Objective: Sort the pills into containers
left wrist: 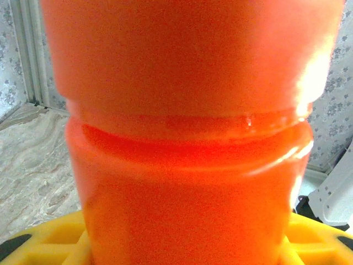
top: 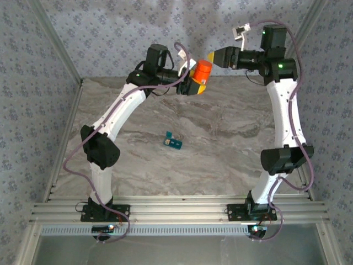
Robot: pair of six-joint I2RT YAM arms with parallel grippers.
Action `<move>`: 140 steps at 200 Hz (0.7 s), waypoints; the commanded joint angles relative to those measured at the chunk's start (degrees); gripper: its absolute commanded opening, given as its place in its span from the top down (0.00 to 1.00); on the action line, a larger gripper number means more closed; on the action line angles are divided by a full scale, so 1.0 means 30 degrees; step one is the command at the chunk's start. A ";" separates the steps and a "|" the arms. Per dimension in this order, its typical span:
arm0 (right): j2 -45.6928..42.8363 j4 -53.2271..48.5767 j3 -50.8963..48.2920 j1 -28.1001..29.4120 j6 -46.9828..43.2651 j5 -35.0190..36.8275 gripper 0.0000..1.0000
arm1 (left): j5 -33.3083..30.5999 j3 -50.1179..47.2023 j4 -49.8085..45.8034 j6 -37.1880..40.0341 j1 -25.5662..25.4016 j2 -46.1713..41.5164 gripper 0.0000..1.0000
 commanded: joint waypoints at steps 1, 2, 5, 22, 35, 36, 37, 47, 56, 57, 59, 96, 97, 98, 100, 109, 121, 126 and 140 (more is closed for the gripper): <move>0.0316 -0.1446 0.0852 0.0477 -0.1063 0.0194 0.22 | 0.0875 0.0743 -0.0287 0.0446 0.0084 0.0031 1.00; 0.0324 -0.1474 0.0839 0.0483 -0.1067 0.0197 0.22 | 0.0874 0.0757 -0.0274 0.0443 0.0081 0.0039 1.00; 0.0353 -0.1543 0.0852 0.0533 -0.1110 0.0222 0.22 | 0.0895 0.0770 -0.0281 0.0456 0.0097 0.0060 1.00; 0.0445 -0.1796 0.0869 0.0718 -0.1319 0.0345 0.23 | 0.0907 0.0772 -0.0312 0.0443 0.0088 0.0097 1.00; 0.0522 -0.1932 0.0880 0.0860 -0.1392 0.0359 0.24 | 0.0971 0.0772 -0.0345 0.0446 0.0102 0.0105 1.00; 0.0529 -0.1923 0.0867 0.0865 -0.1392 0.0368 0.24 | 0.0966 0.0772 -0.0332 0.0458 0.0105 0.0105 1.00; 0.0533 -0.1918 0.0875 0.0868 -0.1407 0.0372 0.24 | 0.0978 0.0772 -0.0341 0.0464 0.0106 0.0105 1.00; 0.0580 -0.1983 0.0909 0.0956 -0.1422 0.0379 0.24 | 0.0978 0.0772 -0.0349 0.0456 0.0082 0.0133 1.00; 0.0610 -0.2023 0.0896 0.1031 -0.1451 0.0431 0.25 | 0.1033 0.0772 -0.0349 0.0444 0.0102 0.0134 1.00; 0.0617 -0.2027 0.0890 0.1039 -0.1451 0.0418 0.25 | 0.1041 0.0787 -0.0334 0.0443 0.0090 0.0119 1.00; 0.0623 -0.2030 0.0907 0.1052 -0.1451 0.0416 0.25 | 0.1032 0.0776 -0.0346 0.0456 0.0088 0.0130 1.00; 0.0822 -0.2268 0.1091 0.1292 -0.1526 0.0406 0.33 | 0.1038 0.0830 -0.0333 0.0458 0.0066 0.0159 1.00; 0.0826 -0.2288 0.1091 0.1286 -0.1533 0.0420 0.33 | 0.1043 0.0830 -0.0341 0.0449 0.0057 0.0161 1.00; 0.0828 -0.2291 0.1090 0.1298 -0.1536 0.0413 0.33 | 0.1046 0.0831 -0.0345 0.0445 0.0053 0.0162 1.00; 0.0844 -0.2315 0.1096 0.1329 -0.1538 0.0408 0.34 | 0.1048 0.0831 -0.0348 0.0442 0.0072 0.0163 1.00; 0.0893 -0.2453 0.1124 0.1339 -0.1611 0.0369 0.35 | 0.1046 0.0856 -0.0334 0.0446 0.0069 0.0159 1.00; 0.0944 -0.2527 0.1165 0.1386 -0.1657 0.0395 0.39 | 0.1036 0.0860 -0.0331 0.0467 0.0068 0.0163 1.00; 0.0947 -0.2539 0.1163 0.1407 -0.1671 0.0407 0.40 | 0.1066 0.0860 -0.0347 0.0444 0.0051 0.0163 1.00; 0.0947 -0.2628 0.1154 0.1427 -0.1713 0.0413 0.46 | 0.1064 0.0874 -0.0340 0.0461 0.0053 0.0163 1.00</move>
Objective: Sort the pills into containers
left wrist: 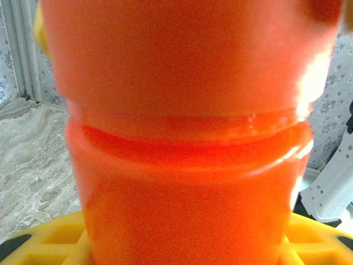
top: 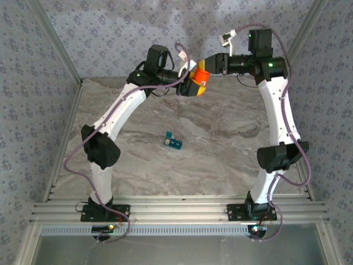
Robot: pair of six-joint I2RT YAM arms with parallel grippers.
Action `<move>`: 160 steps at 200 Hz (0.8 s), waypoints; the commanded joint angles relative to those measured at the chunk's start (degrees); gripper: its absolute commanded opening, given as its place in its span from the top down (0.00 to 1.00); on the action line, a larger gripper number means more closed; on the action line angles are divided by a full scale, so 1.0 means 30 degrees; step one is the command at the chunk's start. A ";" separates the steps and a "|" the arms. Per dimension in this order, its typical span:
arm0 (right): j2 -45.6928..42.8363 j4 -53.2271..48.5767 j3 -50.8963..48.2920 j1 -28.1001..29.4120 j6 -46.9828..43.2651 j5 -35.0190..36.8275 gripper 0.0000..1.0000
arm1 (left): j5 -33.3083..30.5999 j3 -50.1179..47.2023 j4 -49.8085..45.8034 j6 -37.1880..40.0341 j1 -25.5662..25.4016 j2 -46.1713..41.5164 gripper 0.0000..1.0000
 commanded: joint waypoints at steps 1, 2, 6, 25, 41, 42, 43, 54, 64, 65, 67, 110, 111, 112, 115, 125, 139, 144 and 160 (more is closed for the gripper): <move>0.0211 -0.0582 0.0633 0.0130 -0.0257 0.0060 0.46 | 0.0728 0.0816 0.0136 0.0363 0.0051 0.0039 1.00; 0.0204 -0.0587 0.0639 0.0130 -0.0257 0.0065 0.47 | 0.0725 0.0820 0.0141 0.0373 0.0064 0.0039 1.00; 0.0222 -0.0598 0.0642 0.0139 -0.0281 0.0047 0.49 | 0.0732 0.0823 0.0120 0.0370 0.0057 0.0032 1.00; 0.0196 -0.0731 0.0599 0.0182 -0.0323 0.0045 0.57 | 0.0729 0.0846 0.0170 0.0382 0.0090 0.0039 1.00; 0.0099 -0.0789 0.0477 0.0233 -0.0346 0.0157 0.63 | 0.0682 0.0878 0.0177 0.0312 0.0055 0.0067 1.00; 0.0089 -0.0793 0.0473 0.0226 -0.0346 0.0158 0.63 | 0.0687 0.0880 0.0191 0.0303 0.0081 0.0053 1.00; 0.0084 -0.0794 0.0456 0.0237 -0.0331 0.0158 0.64 | 0.0674 0.0881 0.0198 0.0314 0.0065 0.0061 1.00; -0.0019 -0.0771 0.0263 0.0274 -0.0273 0.0422 0.66 | 0.0617 0.0882 0.0276 0.0248 0.0077 0.0039 1.00; -0.0189 -0.0690 -0.0049 0.0315 -0.0103 0.0871 0.66 | 0.0496 0.0882 0.0435 0.0093 0.0071 0.0039 1.00; -0.0216 -0.0655 -0.0098 0.0310 -0.0078 0.0911 0.66 | 0.0476 0.0867 0.0452 0.0091 0.0060 0.0039 1.00; -0.0258 -0.0607 -0.0200 0.0336 -0.0044 0.1020 0.67 | 0.0425 0.0878 0.0486 0.0046 0.0066 0.0039 1.00; -0.2233 0.2995 -0.4527 0.0481 0.3307 0.4142 0.68 | -0.2161 0.0360 0.1664 -0.0115 -0.0121 -0.0569 1.00; -0.2293 0.3092 -0.4666 0.0496 0.3400 0.4216 0.68 | -0.2214 0.0343 0.1711 -0.0115 -0.0138 -0.0587 1.00; -0.2337 0.3286 -0.4794 0.0504 0.3519 0.4282 0.68 | -0.2285 0.0320 0.1778 -0.0115 -0.0133 -0.0626 1.00; -0.2552 0.3720 -0.5191 0.0506 0.3800 0.4479 0.68 | -0.2544 0.0252 0.1866 -0.0133 -0.0175 -0.0655 1.00; -0.3055 0.4794 -0.6442 0.0519 0.4896 0.5295 0.68 | -0.3374 -0.0013 0.2262 -0.0103 -0.0336 -0.0888 1.00; -0.3721 0.6225 -0.7824 0.0717 0.5896 0.6231 0.68 | -0.4900 -0.0552 0.2798 0.0114 -0.0622 -0.1256 1.00; -0.3903 0.6434 -0.8210 0.0812 0.6103 0.6695 0.68 | -0.5349 -0.0823 0.3059 0.0242 -0.0739 -0.1410 1.00; -0.4303 0.6771 -0.8989 0.1186 0.6531 0.7712 0.68 | -0.6390 -0.1743 0.4099 0.0302 -0.1059 -0.1873 1.00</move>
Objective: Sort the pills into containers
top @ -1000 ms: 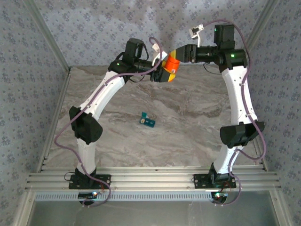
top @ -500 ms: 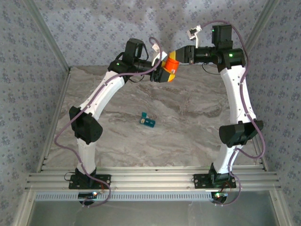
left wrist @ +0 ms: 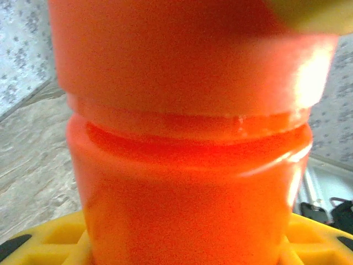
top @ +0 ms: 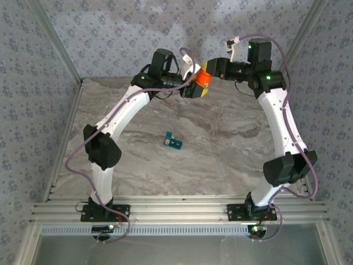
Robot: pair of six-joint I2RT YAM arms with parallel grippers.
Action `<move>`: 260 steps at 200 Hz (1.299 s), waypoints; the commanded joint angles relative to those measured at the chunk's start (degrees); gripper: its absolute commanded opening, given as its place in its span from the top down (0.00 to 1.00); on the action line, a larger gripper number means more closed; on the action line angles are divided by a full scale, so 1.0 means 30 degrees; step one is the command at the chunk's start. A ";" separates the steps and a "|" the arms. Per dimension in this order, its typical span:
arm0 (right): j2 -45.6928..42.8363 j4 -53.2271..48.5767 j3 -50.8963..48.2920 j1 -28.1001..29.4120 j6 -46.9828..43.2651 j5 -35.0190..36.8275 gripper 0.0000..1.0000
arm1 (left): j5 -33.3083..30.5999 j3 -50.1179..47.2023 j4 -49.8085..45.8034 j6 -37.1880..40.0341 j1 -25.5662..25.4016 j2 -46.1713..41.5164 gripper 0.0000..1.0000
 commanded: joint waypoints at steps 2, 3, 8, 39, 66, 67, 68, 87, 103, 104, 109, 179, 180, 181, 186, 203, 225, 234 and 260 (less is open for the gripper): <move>-0.0480 0.0601 -0.1489 0.0748 0.1911 0.2624 0.68 | -0.2433 -0.0805 0.3730 0.0151 -0.0408 -0.1831 1.00; -0.0496 0.0592 -0.1515 0.0770 0.1919 0.2676 0.68 | -0.2478 -0.0869 0.3789 0.0132 -0.0419 -0.1848 1.00; -0.0564 0.0645 -0.1644 0.0846 0.1969 0.2835 0.68 | -0.2623 -0.1070 0.4044 0.0114 -0.0473 -0.1922 1.00; -0.0657 0.0606 -0.1942 0.1143 0.2183 0.3431 0.68 | -0.2744 -0.1370 0.4353 0.0056 -0.0631 -0.1979 1.00; -0.0601 0.0588 -0.1756 0.1096 0.2401 0.3344 0.66 | -0.2557 -0.1430 0.4360 0.0027 -0.0620 -0.1997 1.00; -0.0586 0.0571 -0.1737 0.1090 0.2413 0.3343 0.66 | -0.2555 -0.1430 0.4353 0.0011 -0.0628 -0.1975 1.00; -0.0578 0.0563 -0.1727 0.1102 0.2420 0.3343 0.66 | -0.2554 -0.1430 0.4349 0.0018 -0.0632 -0.1979 1.00; -0.0447 0.0393 -0.1340 0.0995 0.2582 0.3097 0.64 | -0.2392 -0.1460 0.4346 -0.0004 -0.0607 -0.1961 1.00; -0.0266 0.0320 -0.0828 0.0744 0.2764 0.2770 0.61 | -0.2149 -0.1438 0.4332 -0.0013 -0.0578 -0.1880 1.00; -0.0257 0.0305 -0.0804 0.0724 0.2785 0.2734 0.61 | -0.2131 -0.1434 0.4324 -0.0024 -0.0578 -0.1873 1.00; -0.0222 0.0297 -0.0664 0.0643 0.2835 0.2611 0.60 | -0.2057 -0.1431 0.4317 -0.0055 -0.0525 -0.1842 1.00; -0.0117 0.1004 0.1447 -0.1003 0.3407 0.0498 0.29 | -0.0744 -0.1327 0.3689 -0.0236 0.0032 -0.1602 1.00; -0.0124 0.1028 0.1447 -0.1014 0.3400 0.0470 0.29 | -0.0740 -0.1335 0.3680 -0.0238 0.0035 -0.1602 1.00; -0.0157 0.1070 0.1447 -0.1063 0.3411 0.0456 0.29 | -0.0709 -0.1339 0.3676 -0.0238 0.0051 -0.1602 1.00; -0.0266 0.1257 0.1475 -0.1174 0.3400 0.0319 0.27 | -0.0603 -0.1342 0.3646 -0.0213 0.0089 -0.1602 1.00; -0.0454 0.1582 0.1599 -0.1527 0.3269 -0.0496 0.23 | -0.0204 -0.1321 0.3555 -0.0214 0.0239 -0.1631 1.00; -0.0279 0.1587 0.1896 -0.2095 0.2439 -0.2077 0.22 | 0.0628 -0.1231 0.3384 -0.0232 0.0382 -0.1644 1.00; -0.0058 0.1367 0.2139 -0.2346 0.1871 -0.2892 0.22 | 0.0968 -0.1099 0.3211 -0.0207 0.0421 -0.1588 1.00; 0.0807 0.0286 0.3165 -0.2682 0.0096 -0.4735 0.22 | 0.2221 -0.0186 0.2007 -0.0062 0.0558 -0.1207 1.00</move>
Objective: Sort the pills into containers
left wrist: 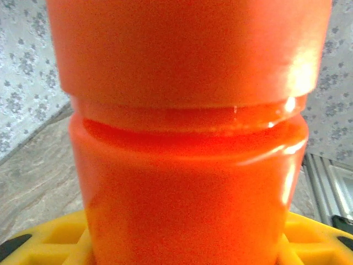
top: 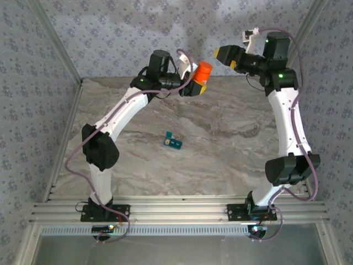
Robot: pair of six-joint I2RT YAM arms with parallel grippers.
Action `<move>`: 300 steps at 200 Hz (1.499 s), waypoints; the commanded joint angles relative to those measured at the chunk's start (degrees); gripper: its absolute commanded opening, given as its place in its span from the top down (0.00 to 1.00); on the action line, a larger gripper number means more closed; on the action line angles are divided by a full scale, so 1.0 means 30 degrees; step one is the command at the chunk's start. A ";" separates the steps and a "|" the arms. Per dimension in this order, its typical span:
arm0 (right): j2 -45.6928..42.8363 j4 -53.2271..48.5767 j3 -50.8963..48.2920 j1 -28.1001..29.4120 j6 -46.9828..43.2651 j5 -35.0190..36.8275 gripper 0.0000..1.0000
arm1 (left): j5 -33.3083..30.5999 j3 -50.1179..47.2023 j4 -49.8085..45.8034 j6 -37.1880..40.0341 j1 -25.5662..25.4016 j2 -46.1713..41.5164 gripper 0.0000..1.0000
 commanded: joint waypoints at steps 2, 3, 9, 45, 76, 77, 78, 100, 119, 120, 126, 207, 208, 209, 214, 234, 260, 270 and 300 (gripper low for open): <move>0.0624 -0.0811 0.1461 -0.0302 -0.2159 -0.2730 0.22 | 0.2077 0.1450 -0.0751 0.0010 0.0126 -0.0693 1.00; 0.0646 -0.0891 0.1525 -0.0288 -0.2209 -0.2768 0.22 | 0.2099 0.1478 -0.0785 0.0024 0.0127 -0.0680 1.00; 0.0843 -0.1195 0.1840 -0.0261 -0.2565 -0.3020 0.22 | 0.2304 0.1650 -0.1004 0.0084 0.0132 -0.0596 1.00; 0.2138 -0.3935 0.4151 0.0114 -0.4283 -0.3367 0.22 | 0.3200 0.2299 -0.1914 0.0195 0.0128 -0.0303 1.00; 0.2715 -0.5713 0.5151 0.0819 -0.5527 -0.2664 0.22 | 0.3697 0.3013 -0.2697 0.0215 0.0130 0.0115 1.00; 0.2717 -0.5744 0.5142 0.0829 -0.5562 -0.2662 0.23 | 0.3700 0.3047 -0.2725 0.0229 0.0143 0.0120 1.00; 0.2718 -0.5760 0.5152 0.0863 -0.5565 -0.2661 0.22 | 0.3717 0.3067 -0.2738 0.0222 0.0136 0.0122 1.00; 0.2778 -0.6345 0.5185 0.1228 -0.6042 -0.2561 0.23 | 0.3771 0.3203 -0.2811 0.0238 0.0102 0.0183 1.00; 0.2778 -0.6766 0.5131 0.1503 -0.6442 -0.2451 0.24 | 0.3848 0.3262 -0.2864 0.0219 0.0099 0.0209 1.00; 0.2778 -0.6769 0.5132 0.1507 -0.6445 -0.2438 0.24 | 0.3849 0.3263 -0.2867 0.0217 0.0099 0.0211 1.00; 0.2786 -0.6849 0.5095 0.1581 -0.6502 -0.2398 0.24 | 0.3888 0.3263 -0.2898 0.0229 0.0100 0.0212 1.00; 0.2693 -0.6786 0.5102 0.2023 -0.6302 -0.2425 0.33 | 0.3996 0.3293 -0.3070 0.0340 0.0077 0.0271 1.00; 0.2691 -0.6779 0.5088 0.2016 -0.6301 -0.2439 0.33 | 0.3996 0.3293 -0.3072 0.0350 0.0073 0.0271 1.00; 0.2691 -0.6775 0.5096 0.2042 -0.6301 -0.2447 0.33 | 0.3996 0.3293 -0.3059 0.0341 0.0071 0.0271 1.00; 0.2697 -0.6816 0.5083 0.2039 -0.6301 -0.2447 0.35 | 0.3992 0.3307 -0.3066 0.0338 0.0069 0.0271 1.00; 0.2632 -0.6836 0.5028 0.2101 -0.6330 -0.2542 0.38 | 0.4016 0.3322 -0.3069 0.0332 0.0079 0.0300 1.00; 0.2494 -0.6830 0.4845 0.2185 -0.6330 -0.2542 0.41 | 0.4007 0.3380 -0.3065 0.0348 0.0070 0.0329 1.00; 0.2379 -0.6773 0.4682 0.2238 -0.6316 -0.2542 0.41 | 0.4007 0.3410 -0.3058 0.0341 0.0070 0.0358 1.00; 0.2114 -0.6559 0.4155 0.2285 -0.6242 -0.2499 0.46 | 0.4031 0.3439 -0.3074 0.0369 0.0070 0.0358 1.00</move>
